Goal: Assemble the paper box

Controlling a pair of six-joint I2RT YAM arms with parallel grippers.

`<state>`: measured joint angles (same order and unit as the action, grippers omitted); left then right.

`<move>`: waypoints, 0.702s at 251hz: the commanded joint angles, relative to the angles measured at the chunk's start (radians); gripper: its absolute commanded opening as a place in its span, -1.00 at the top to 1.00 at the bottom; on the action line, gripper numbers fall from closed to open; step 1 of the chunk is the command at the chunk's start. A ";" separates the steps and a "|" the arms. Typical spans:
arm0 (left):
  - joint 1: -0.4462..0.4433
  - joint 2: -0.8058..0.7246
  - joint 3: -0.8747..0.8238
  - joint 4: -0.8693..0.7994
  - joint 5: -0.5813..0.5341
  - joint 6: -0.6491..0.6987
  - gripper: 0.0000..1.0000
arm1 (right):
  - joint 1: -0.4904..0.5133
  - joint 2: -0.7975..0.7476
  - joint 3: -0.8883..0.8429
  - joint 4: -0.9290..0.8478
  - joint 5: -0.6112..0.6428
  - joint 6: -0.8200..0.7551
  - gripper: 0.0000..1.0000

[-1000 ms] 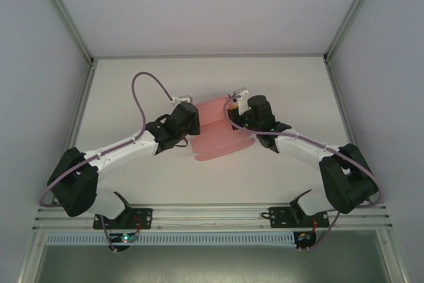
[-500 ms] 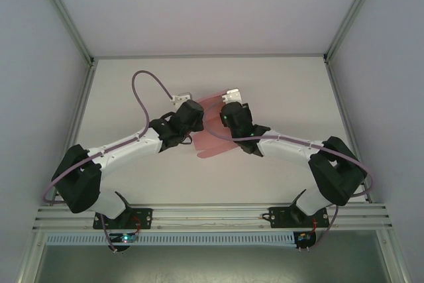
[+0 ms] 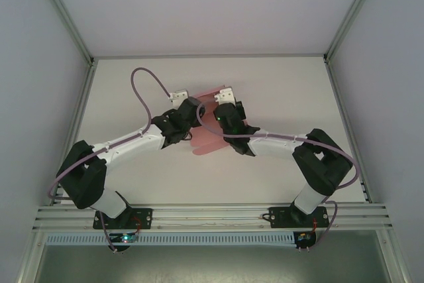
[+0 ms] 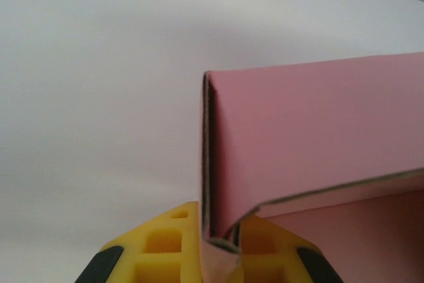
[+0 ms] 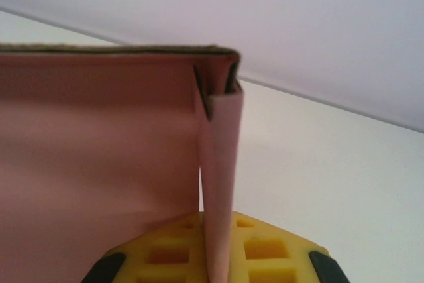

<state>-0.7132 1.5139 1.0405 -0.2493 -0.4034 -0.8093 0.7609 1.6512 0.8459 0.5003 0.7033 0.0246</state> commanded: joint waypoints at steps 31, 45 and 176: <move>-0.015 -0.114 -0.056 -0.140 0.021 -0.002 1.00 | -0.153 -0.113 -0.188 0.250 -0.276 -0.010 0.51; -0.014 -0.124 -0.062 -0.136 0.021 0.001 1.00 | -0.158 -0.145 -0.200 0.248 -0.397 -0.006 0.41; -0.006 -0.149 -0.083 -0.103 0.069 0.185 1.00 | -0.167 -0.533 -0.245 0.000 -0.915 0.076 -0.96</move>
<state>-0.7311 1.3876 0.9531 -0.3344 -0.3576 -0.7547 0.6102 1.2053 0.6266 0.5625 -0.1268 0.0483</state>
